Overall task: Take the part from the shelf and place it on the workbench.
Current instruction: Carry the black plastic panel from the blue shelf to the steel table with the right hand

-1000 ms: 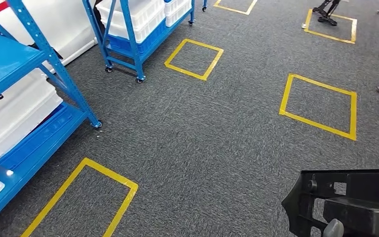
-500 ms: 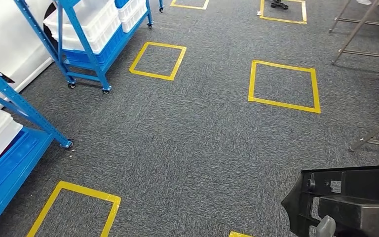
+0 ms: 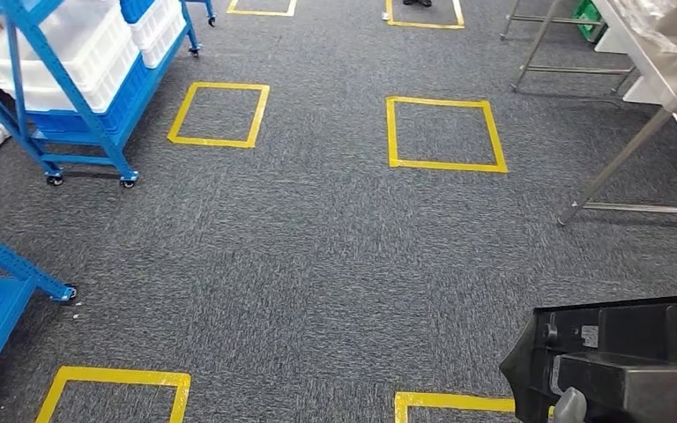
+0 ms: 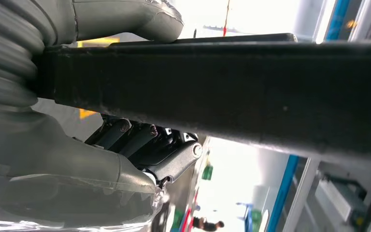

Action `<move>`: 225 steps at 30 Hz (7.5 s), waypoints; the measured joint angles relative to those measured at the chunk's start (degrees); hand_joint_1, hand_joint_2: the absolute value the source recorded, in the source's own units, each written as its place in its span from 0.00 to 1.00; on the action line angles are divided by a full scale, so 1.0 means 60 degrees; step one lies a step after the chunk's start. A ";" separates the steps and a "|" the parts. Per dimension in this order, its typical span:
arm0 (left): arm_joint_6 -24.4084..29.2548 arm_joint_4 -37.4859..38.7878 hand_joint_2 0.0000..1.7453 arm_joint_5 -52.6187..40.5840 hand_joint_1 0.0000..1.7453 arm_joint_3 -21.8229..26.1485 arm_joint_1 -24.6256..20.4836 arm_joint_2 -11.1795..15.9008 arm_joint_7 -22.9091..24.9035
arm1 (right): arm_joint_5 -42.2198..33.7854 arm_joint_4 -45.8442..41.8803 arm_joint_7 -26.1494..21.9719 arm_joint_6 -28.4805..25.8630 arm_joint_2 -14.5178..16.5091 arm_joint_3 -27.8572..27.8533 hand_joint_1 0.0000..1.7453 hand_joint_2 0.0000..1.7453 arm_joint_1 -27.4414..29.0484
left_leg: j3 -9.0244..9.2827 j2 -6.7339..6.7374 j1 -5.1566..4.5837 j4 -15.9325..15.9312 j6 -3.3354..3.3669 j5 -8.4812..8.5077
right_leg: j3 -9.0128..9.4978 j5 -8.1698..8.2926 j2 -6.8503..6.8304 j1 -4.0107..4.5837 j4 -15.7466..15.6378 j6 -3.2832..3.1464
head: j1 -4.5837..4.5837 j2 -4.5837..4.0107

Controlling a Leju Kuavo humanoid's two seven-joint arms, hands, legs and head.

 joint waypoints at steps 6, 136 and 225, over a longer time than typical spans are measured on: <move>-0.0004 0.0000 0.00 -0.0016 0.00 0.0008 -0.0026 -0.0008 0.0000 | 0.0046 0.0015 0.0000 -0.0087 -0.0034 0.0046 1.00 1.00 -0.0015 | 0.0127 0.0658 -0.0082 0.0016 -0.0165 -0.0111 | 0.1497 0.0940 -0.0946 0.0242 -0.2664 -0.0268 | -0.0015 0.0000; -0.0710 0.0010 0.00 -0.1430 0.00 0.1126 -0.0535 0.0115 -0.0130 | 0.7587 0.2255 0.5352 -0.1579 -0.1521 0.0179 1.00 1.00 -0.2577 | -0.0496 -0.0442 0.0076 0.2519 -0.0288 -0.1379 | 0.1533 0.1119 -0.0009 0.0164 -0.2782 -0.0531 | -0.0005 0.0000; -0.0986 0.0036 0.00 -0.2690 0.00 0.0637 -0.0660 0.0280 -0.0028 | 1.2662 0.6812 0.8230 -0.1063 -0.5775 0.3706 1.00 1.00 -0.7960 | 0.0109 -0.0702 -0.0069 0.0571 -0.0258 -0.0150 | 0.0616 0.1880 -0.0030 0.0046 -0.2623 -0.0305 | 0.0090 0.0000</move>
